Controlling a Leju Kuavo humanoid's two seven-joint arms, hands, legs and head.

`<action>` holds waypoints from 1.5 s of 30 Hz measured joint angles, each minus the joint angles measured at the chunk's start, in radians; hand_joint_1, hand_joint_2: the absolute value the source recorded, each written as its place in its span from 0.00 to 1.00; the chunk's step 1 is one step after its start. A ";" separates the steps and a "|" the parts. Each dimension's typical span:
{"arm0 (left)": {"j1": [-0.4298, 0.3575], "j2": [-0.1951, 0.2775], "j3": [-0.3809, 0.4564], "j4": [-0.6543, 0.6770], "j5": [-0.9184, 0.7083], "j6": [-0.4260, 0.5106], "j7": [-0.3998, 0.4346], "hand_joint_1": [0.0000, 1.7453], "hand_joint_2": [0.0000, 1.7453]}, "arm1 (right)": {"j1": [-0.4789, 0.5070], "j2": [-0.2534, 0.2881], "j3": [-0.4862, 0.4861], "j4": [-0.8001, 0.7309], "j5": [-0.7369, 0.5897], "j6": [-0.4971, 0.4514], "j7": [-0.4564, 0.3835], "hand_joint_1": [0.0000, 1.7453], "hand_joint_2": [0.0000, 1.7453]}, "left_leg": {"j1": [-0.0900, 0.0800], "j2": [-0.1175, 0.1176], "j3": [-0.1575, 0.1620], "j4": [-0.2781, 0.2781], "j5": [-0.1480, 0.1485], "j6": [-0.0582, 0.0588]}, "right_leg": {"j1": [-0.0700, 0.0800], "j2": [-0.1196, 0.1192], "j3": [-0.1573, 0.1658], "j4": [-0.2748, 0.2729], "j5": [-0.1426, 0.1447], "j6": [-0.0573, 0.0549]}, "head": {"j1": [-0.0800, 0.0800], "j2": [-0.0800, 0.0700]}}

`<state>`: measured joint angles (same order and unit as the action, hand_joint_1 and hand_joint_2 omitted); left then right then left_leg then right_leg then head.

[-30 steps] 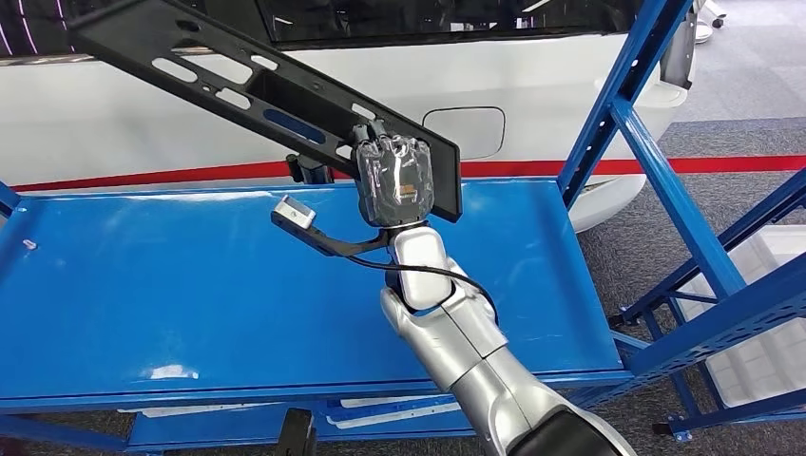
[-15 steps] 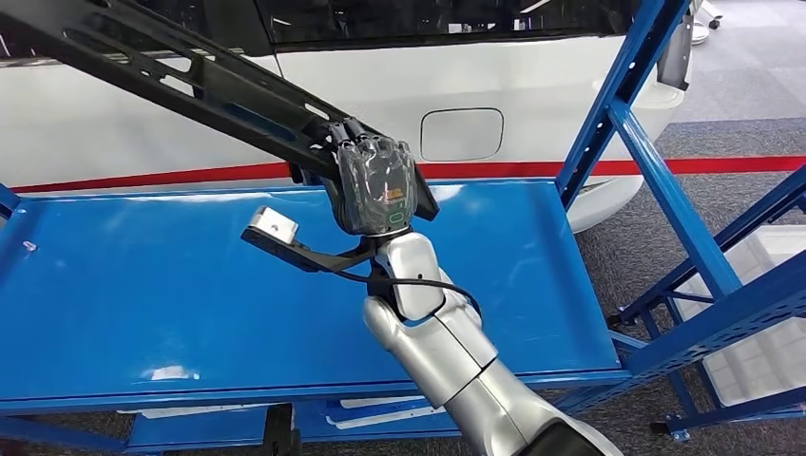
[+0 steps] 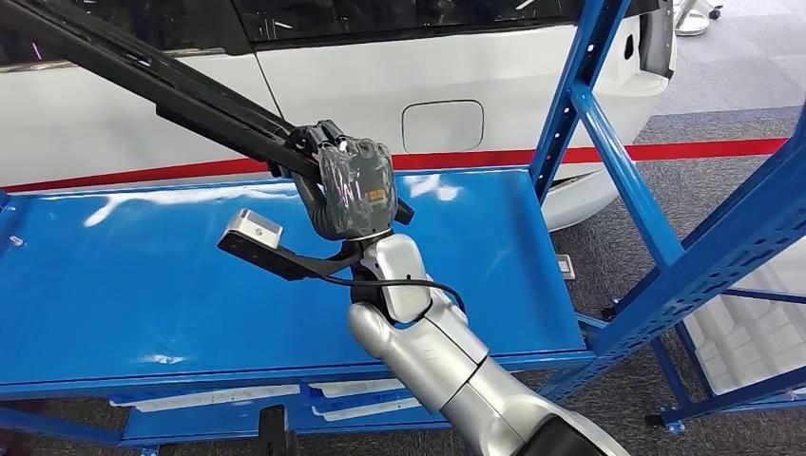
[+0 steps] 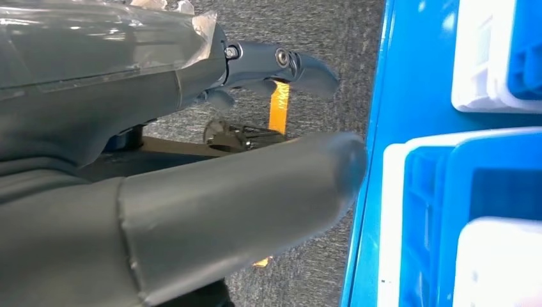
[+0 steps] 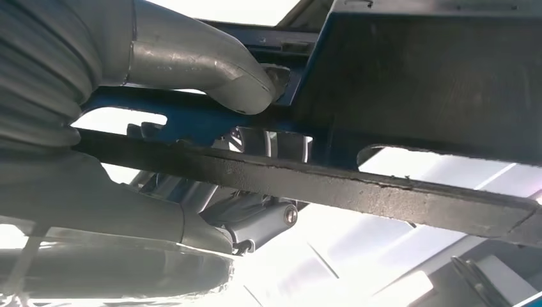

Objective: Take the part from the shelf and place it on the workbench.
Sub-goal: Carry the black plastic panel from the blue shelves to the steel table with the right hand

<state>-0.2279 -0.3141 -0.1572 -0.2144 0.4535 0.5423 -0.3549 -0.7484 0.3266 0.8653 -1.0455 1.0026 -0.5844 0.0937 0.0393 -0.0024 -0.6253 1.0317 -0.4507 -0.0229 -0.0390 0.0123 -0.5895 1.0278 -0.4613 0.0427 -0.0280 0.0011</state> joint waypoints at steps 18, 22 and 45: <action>0.058 0.046 0.046 0.003 0.038 -0.015 -0.052 0.00 0.00 | -0.105 -0.003 0.153 0.020 -0.445 -0.030 -0.031 1.00 1.00 | -0.031 0.010 0.060 -0.050 0.005 0.074 | 0.026 -0.009 -0.128 0.159 -0.058 -0.012 | -0.008 0.000; 0.067 0.050 0.051 0.002 0.045 -0.005 -0.080 0.00 0.00 | -0.108 -0.003 0.173 0.040 -0.587 -0.038 -0.079 1.00 1.00 | -0.032 0.015 0.006 -0.047 0.045 0.069 | 0.026 -0.010 -0.096 0.246 -0.074 0.017 | -0.004 0.000; 0.090 0.143 0.099 0.002 0.121 -0.035 -0.071 0.00 0.00 | -0.132 -0.003 0.157 0.121 -0.692 -0.041 -0.216 1.00 1.00 | -0.018 -0.004 0.100 -0.031 -0.042 0.029 | 0.021 -0.014 -0.057 -0.017 0.066 0.006 | -0.016 0.000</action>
<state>-0.1374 -0.1709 -0.0585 -0.2123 0.5744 0.5072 -0.4254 -0.8807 0.3233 1.0220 -0.9250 0.3102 -0.6252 -0.1224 0.0215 -0.0067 -0.5254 1.0006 -0.4931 0.0062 -0.0182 -0.0021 -0.6467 1.0113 -0.3948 0.0488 -0.0439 0.0011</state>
